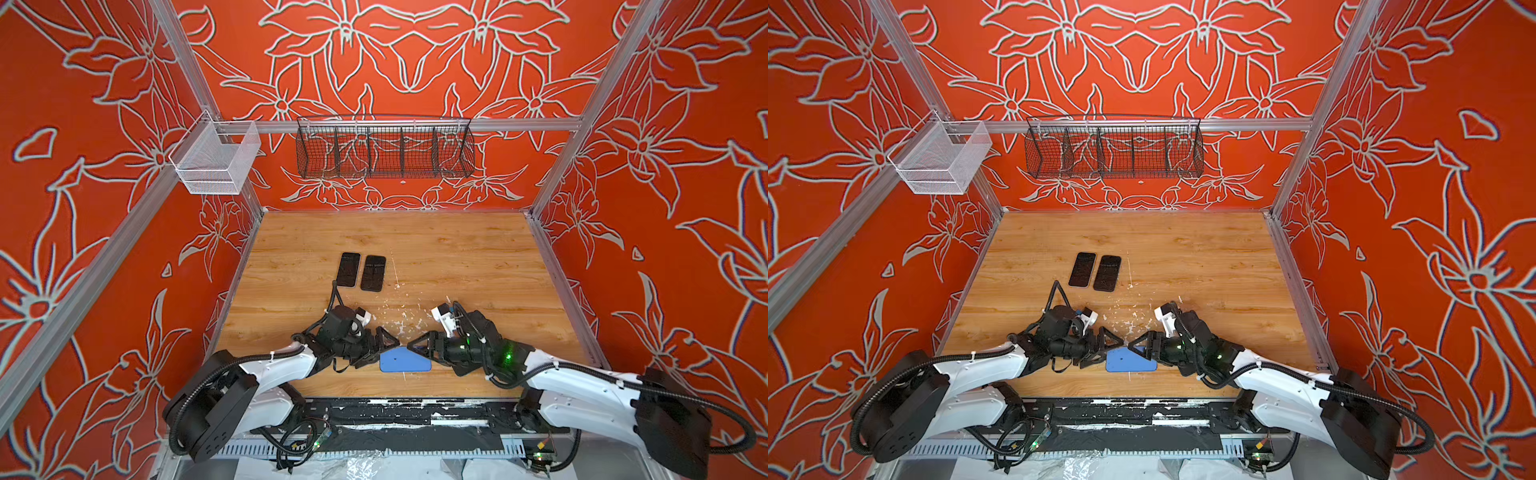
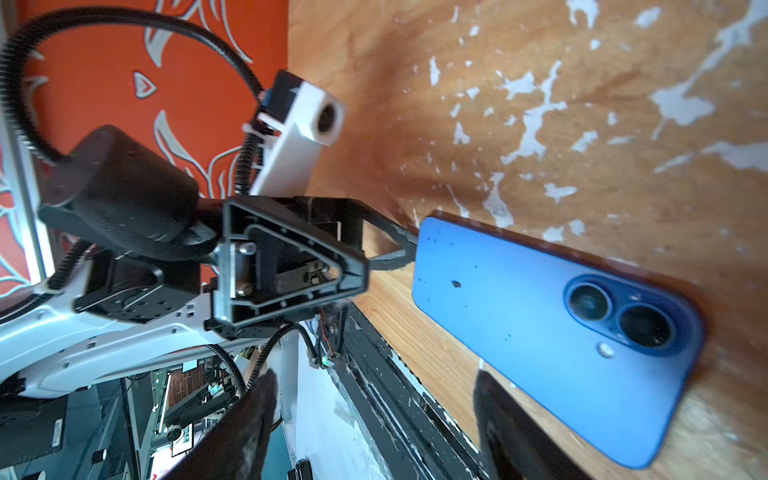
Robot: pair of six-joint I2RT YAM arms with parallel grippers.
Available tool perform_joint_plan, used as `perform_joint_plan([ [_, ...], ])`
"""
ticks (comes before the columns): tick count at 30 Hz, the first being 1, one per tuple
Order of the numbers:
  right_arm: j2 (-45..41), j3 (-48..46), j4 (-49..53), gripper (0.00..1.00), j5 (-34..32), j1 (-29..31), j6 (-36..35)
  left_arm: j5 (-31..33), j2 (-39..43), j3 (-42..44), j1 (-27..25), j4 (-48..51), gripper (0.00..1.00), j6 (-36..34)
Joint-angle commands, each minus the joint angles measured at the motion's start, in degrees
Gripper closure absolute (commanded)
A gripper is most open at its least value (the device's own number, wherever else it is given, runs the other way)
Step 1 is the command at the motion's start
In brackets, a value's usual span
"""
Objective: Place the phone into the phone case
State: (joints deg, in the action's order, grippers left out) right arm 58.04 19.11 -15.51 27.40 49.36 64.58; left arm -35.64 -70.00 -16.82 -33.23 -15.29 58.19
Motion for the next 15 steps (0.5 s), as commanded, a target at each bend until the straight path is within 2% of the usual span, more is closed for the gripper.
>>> perform_joint_plan([
  [1,-0.6,1.3,2.1,0.26,1.4,0.1,-1.9,1.9,-1.9,1.7,-0.3,2.0,0.0,0.7],
  [5,-4.5,4.2,19.4,0.24,-6.4,-0.1,-5.3,2.7,-0.7,1.9,-0.3,3.6,0.0,0.9],
  [8,-6.1,5.8,29.6,0.21,-9.3,-0.1,-6.3,3.8,1.9,2.1,-0.3,6.1,0.0,0.4],
  [12,-5.6,3.5,30.5,0.19,-8.3,0.0,-5.5,3.8,3.3,1.8,-0.3,8.4,0.0,-0.6],
  [15,-3.2,2.4,27.2,0.19,-7.5,0.0,-5.1,3.4,2.7,2.0,-0.1,8.3,0.0,-0.9],
])
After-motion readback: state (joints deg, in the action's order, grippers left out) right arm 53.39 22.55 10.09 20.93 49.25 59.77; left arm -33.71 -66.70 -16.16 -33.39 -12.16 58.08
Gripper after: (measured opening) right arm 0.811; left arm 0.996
